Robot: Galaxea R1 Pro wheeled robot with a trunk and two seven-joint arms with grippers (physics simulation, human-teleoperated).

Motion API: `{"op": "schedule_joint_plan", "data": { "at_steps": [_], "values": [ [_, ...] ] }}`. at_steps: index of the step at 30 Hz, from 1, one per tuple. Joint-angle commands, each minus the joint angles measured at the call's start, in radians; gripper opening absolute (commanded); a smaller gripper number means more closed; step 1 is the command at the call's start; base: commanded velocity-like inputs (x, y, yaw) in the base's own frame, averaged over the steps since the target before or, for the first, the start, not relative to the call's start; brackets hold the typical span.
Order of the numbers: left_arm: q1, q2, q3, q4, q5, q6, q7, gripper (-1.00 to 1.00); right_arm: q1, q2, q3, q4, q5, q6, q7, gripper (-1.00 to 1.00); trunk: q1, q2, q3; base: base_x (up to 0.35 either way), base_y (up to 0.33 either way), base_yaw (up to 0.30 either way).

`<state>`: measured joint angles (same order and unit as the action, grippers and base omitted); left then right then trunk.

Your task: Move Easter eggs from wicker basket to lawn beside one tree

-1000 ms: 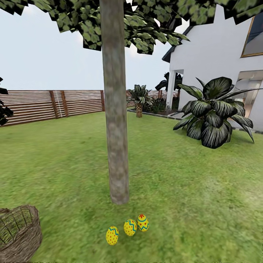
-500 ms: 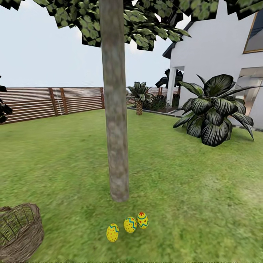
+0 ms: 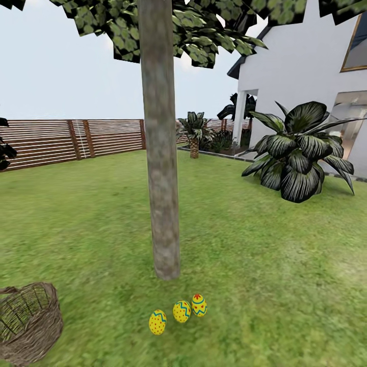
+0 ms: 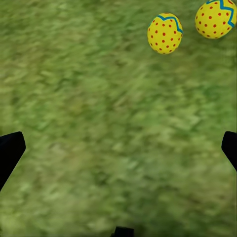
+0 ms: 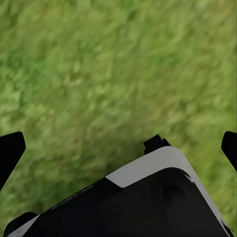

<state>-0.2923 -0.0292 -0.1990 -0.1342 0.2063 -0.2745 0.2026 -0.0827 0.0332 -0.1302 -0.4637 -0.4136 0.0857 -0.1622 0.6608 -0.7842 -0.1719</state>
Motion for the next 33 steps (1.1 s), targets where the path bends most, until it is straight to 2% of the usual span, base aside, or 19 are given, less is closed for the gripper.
{"op": "schedule_joint_plan", "data": {
  "at_steps": [1, 33],
  "values": [
    [0.0, 0.0, -0.009, 0.001, 0.009, -0.004, 0.004, 1.0, 0.0, 0.001, -0.001, -0.003, -0.008, 0.005, -0.004, 1.0, -0.004, 0.006, 0.002, 0.0, 0.0, 0.0],
    [0.006, 0.0, -0.01, 0.001, 0.008, -0.004, 0.004, 1.0, 0.0, 0.001, -0.007, 0.007, -0.01, 0.005, -0.005, 1.0, -0.126, 0.23, 0.102, 0.0, 0.0, 0.0]
  ]
}}
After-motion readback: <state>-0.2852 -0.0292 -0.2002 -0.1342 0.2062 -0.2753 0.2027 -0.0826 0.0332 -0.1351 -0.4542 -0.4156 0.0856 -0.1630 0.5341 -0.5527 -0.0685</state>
